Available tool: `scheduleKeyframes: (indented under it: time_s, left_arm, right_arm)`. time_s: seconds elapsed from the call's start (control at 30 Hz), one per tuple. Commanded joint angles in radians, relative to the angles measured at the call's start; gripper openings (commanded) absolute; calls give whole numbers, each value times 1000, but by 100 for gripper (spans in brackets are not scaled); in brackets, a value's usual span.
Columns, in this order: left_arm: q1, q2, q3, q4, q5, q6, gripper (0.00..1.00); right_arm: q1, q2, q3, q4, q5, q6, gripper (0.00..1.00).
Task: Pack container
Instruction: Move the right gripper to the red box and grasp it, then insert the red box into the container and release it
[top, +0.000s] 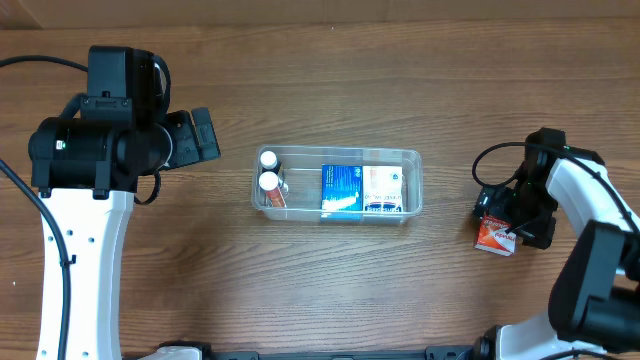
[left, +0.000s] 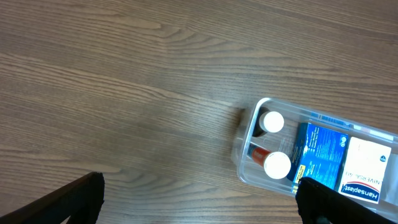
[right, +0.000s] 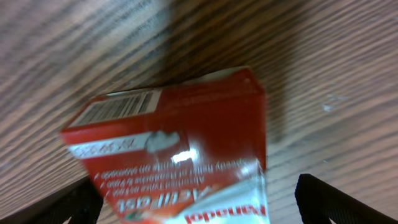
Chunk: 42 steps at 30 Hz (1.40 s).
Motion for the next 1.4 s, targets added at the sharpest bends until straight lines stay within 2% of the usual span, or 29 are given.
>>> scheduleKeyframes:
  time_s: [0.0,0.13,0.33,0.5,0.73,0.87,1.0,1.23,1.37]
  left_arm:
    - [5,5,-1,2,-12,16,100]
    - [5,5,-1,1,-12,17,100]
    - [5,5,-1,0,-12,19,100]
    - [5,5,-1,0,-12,19,100]
    - [5,5,-1,0,-12,19,100]
    - [5,5,-1,0,-12,19,100]
    - [5,5,-1,0,-12,19,100]
    - [5,5,-1,0,-12,19,100]
    - [5,5,-1,0,-12,19,100]
  right_arm:
    - [-6,36,-2,7,-49,-30,100]
    - [-6,47,-2,6,-64,-31,99]
    - [-6,47,-2,2,-64,-30,72]
    - [-6,45,20,-6,-65,-29,72]
    - [50,-19,224,-154,-84,-29,72]
    - [168,-109,366,-229,-159,-31,72]
    - [326,-170,457,-225,-259,-21,72]
    - [549,-153,461,-134,-255,62,72]
    - [605,-110,458,-120,-217,119,72]
